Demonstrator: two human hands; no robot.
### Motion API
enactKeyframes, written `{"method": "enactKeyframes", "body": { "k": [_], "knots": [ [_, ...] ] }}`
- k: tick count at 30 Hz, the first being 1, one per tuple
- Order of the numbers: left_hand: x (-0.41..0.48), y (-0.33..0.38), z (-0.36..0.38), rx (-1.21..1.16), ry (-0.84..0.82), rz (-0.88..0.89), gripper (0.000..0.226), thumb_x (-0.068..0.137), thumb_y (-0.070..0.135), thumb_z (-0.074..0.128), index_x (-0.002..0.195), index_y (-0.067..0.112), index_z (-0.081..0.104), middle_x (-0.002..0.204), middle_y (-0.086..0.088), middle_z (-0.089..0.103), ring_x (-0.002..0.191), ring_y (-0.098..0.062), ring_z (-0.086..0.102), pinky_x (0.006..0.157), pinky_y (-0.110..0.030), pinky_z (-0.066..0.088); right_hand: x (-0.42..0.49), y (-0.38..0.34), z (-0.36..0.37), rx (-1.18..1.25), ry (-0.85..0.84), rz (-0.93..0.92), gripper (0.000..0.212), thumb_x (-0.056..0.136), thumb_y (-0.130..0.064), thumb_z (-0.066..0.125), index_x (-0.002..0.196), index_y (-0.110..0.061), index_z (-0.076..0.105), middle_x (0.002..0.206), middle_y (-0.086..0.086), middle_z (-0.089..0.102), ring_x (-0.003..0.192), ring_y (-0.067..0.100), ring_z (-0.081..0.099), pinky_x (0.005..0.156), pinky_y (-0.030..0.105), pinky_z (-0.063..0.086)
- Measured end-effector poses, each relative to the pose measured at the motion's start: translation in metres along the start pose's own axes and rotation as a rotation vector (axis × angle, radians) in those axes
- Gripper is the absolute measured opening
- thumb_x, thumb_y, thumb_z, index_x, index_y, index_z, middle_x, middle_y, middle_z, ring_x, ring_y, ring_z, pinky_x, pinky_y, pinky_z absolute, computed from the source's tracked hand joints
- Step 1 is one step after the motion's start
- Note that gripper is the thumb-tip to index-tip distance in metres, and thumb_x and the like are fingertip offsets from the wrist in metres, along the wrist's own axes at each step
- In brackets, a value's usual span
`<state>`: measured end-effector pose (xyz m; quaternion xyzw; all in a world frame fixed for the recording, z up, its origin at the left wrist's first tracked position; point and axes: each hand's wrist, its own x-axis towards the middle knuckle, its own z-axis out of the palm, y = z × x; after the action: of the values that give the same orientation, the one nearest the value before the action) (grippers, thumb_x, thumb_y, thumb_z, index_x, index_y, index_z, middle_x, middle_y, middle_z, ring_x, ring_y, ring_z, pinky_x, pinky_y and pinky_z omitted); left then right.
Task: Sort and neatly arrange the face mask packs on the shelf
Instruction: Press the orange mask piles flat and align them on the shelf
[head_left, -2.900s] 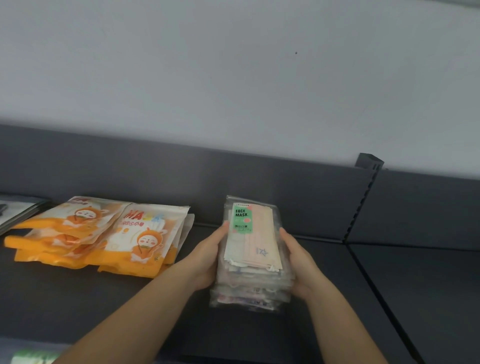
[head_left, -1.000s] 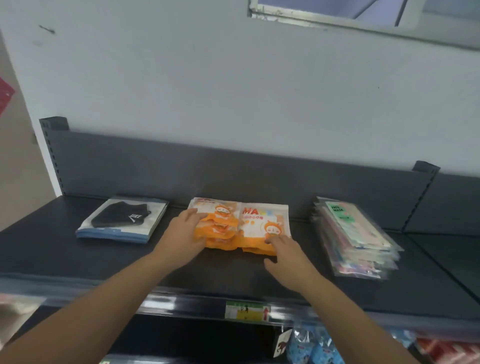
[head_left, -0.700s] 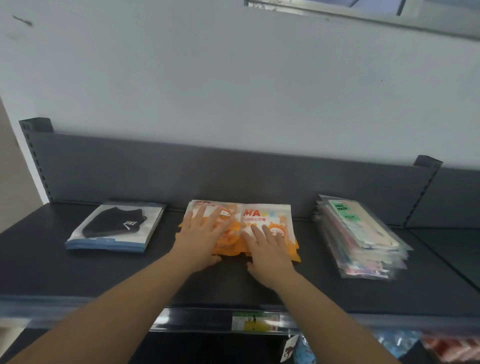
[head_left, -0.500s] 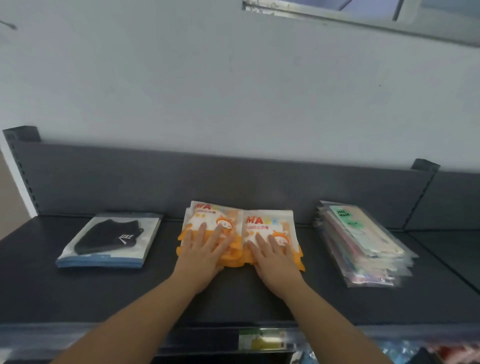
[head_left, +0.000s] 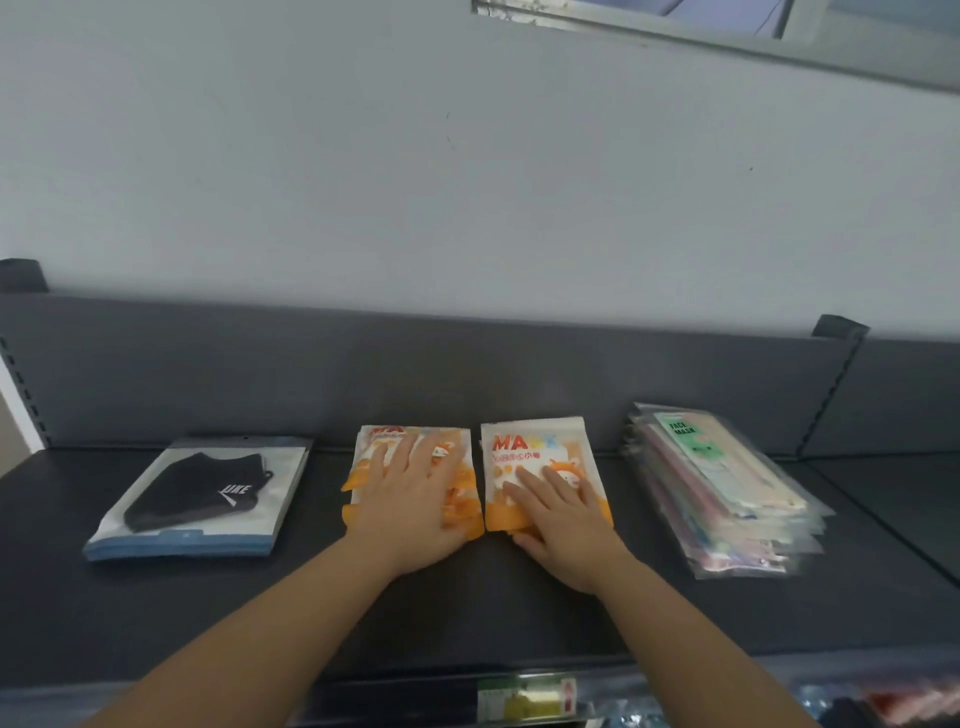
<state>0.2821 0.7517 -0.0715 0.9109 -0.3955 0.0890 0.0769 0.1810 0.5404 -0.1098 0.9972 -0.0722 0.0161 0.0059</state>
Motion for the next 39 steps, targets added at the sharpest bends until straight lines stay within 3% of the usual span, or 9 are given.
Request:
{"method": "enactKeyframes", "body": {
  "k": [4, 9, 15, 19, 25, 28, 33, 36, 39],
  "knots": [
    [0.009, 0.043, -0.015, -0.415, 0.094, -0.02, 0.066, 0.093, 0.046, 0.055, 0.151, 0.025, 0.032, 0.157, 0.003, 0.029, 0.146, -0.015, 0.024, 0.118, -0.033, 0.022, -0.005, 0.007, -0.003, 0.142, 0.01, 0.012, 0.07, 0.097, -0.058, 0.041, 0.156, -0.041, 0.006, 0.166, -0.015, -0.004, 0.152, 0.016, -0.011, 0.122, 0.049, -0.007],
    [0.042, 0.1, -0.011, -0.984, -0.148, -0.287, 0.065, 0.099, 0.025, 0.052, 0.156, 0.021, 0.021, 0.16, -0.001, 0.028, 0.143, -0.021, 0.033, 0.104, -0.026, 0.032, -0.002, 0.028, -0.008, 0.414, 0.125, 0.21, 0.067, 0.098, -0.049, 0.047, 0.155, -0.041, 0.014, 0.166, -0.013, 0.004, 0.153, 0.018, 0.0, 0.123, 0.051, 0.006],
    [0.079, 0.118, 0.014, -0.659, -0.242, -0.711, 0.085, 0.097, 0.017, 0.054, 0.158, 0.022, -0.006, 0.162, -0.012, 0.012, 0.144, -0.032, 0.03, 0.114, -0.039, 0.037, 0.007, 0.054, -0.009, 1.079, 0.183, 0.582, 0.079, 0.092, -0.045, 0.062, 0.156, -0.024, 0.021, 0.156, 0.004, 0.036, 0.139, 0.027, 0.042, 0.111, 0.043, 0.039],
    [0.096, 0.121, 0.035, -0.617, -0.264, -0.721, 0.088, 0.095, 0.019, 0.055, 0.158, 0.019, -0.007, 0.156, -0.016, 0.027, 0.136, -0.032, 0.041, 0.109, -0.041, 0.043, 0.01, 0.063, -0.004, 1.087, 0.051, 0.599, 0.055, 0.101, -0.04, 0.051, 0.149, -0.017, 0.037, 0.139, 0.005, 0.056, 0.117, 0.022, 0.059, 0.102, 0.037, 0.047],
    [0.116, 0.118, 0.047, -0.874, -0.19, -0.958, 0.072, 0.094, 0.018, 0.058, 0.153, 0.011, 0.018, 0.145, -0.014, 0.043, 0.125, -0.032, 0.049, 0.104, -0.039, 0.047, 0.011, 0.066, -0.008, 1.17, 0.105, 0.635, 0.057, 0.102, -0.034, 0.049, 0.153, -0.019, 0.027, 0.142, 0.006, 0.052, 0.113, 0.02, 0.059, 0.084, 0.029, 0.05],
    [0.114, 0.124, 0.043, -0.863, -0.215, -0.934, 0.076, 0.094, 0.019, 0.06, 0.154, 0.014, 0.013, 0.147, -0.014, 0.04, 0.127, -0.032, 0.047, 0.101, -0.039, 0.044, 0.013, 0.07, -0.005, 1.204, 0.083, 0.664, 0.051, 0.102, -0.028, 0.05, 0.149, -0.02, 0.034, 0.137, 0.005, 0.056, 0.112, 0.021, 0.062, 0.093, 0.036, 0.054],
    [0.128, 0.116, 0.063, -0.831, -0.236, -0.915, 0.073, 0.094, 0.024, 0.055, 0.154, 0.019, 0.013, 0.137, -0.015, 0.048, 0.118, -0.032, 0.055, 0.101, -0.045, 0.05, 0.013, 0.072, -0.014, 1.405, 0.05, 0.675, 0.038, 0.1, -0.018, 0.05, 0.138, -0.021, 0.049, 0.105, -0.004, 0.065, 0.096, 0.016, 0.066, 0.077, 0.03, 0.056],
    [0.133, 0.112, 0.069, -0.857, -0.198, -0.912, 0.063, 0.097, 0.025, 0.05, 0.152, 0.018, 0.021, 0.133, -0.015, 0.052, 0.115, -0.03, 0.058, 0.099, -0.043, 0.051, 0.014, 0.073, -0.013, 1.469, 0.034, 0.679, 0.036, 0.102, -0.029, 0.05, 0.137, -0.021, 0.05, 0.113, 0.001, 0.069, 0.101, 0.02, 0.069, 0.09, 0.041, 0.057],
    [0.135, 0.117, 0.066, -0.917, -0.186, -0.912, 0.06, 0.1, 0.022, 0.043, 0.154, 0.019, 0.018, 0.132, -0.015, 0.053, 0.115, -0.029, 0.058, 0.099, -0.041, 0.051, 0.014, 0.075, -0.013, 1.419, 0.055, 0.661, 0.036, 0.104, -0.031, 0.045, 0.138, -0.02, 0.05, 0.116, 0.0, 0.067, 0.101, 0.019, 0.067, 0.081, 0.034, 0.058]
  ]
}}
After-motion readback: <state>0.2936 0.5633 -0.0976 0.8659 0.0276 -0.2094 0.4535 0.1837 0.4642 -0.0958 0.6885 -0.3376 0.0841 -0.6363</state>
